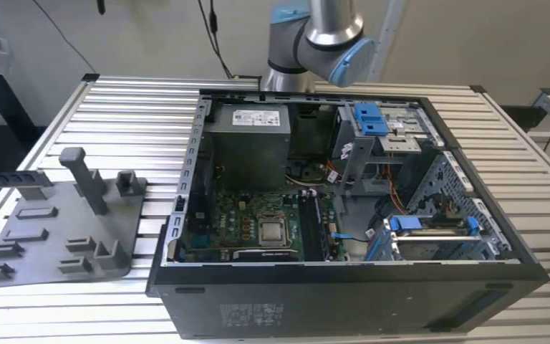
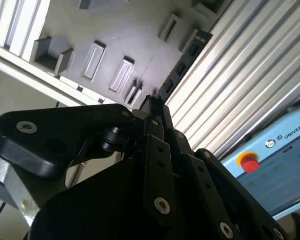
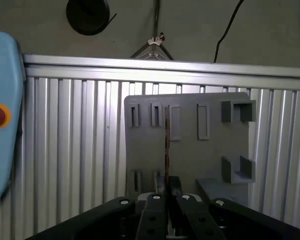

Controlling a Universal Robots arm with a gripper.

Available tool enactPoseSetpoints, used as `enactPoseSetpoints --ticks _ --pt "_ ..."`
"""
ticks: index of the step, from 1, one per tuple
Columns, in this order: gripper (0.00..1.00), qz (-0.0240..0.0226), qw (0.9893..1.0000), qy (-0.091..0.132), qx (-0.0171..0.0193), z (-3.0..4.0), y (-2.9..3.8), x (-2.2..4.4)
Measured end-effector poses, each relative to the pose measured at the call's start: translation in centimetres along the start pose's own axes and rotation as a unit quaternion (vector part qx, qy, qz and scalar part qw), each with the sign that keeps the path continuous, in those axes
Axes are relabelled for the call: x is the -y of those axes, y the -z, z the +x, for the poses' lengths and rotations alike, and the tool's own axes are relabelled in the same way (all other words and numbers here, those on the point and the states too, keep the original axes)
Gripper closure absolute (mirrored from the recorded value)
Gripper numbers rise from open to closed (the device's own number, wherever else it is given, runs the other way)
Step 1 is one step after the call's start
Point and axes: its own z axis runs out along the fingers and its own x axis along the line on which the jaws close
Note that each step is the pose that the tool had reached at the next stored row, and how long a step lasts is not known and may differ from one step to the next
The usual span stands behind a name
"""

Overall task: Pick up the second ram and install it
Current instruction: 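Pick up the second ram and move it above second insertion slot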

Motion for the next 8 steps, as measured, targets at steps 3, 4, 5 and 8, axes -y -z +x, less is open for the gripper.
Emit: enactPoseSetpoints --ticks 3,4,5,8 --pt "0.86 0.0002 1.0 0.0 0.0 -0.02 1.03 0.0" --pt "0.86 0.0002 1.0 0.0 0.0 -0.03 1.37 0.0" --pt "0.86 0.0003 1.0 0.0 0.0 -0.04 1.72 0.0" --pt "0.86 0.0004 1.0 0.0 0.0 -0.08 2.89 -0.01"
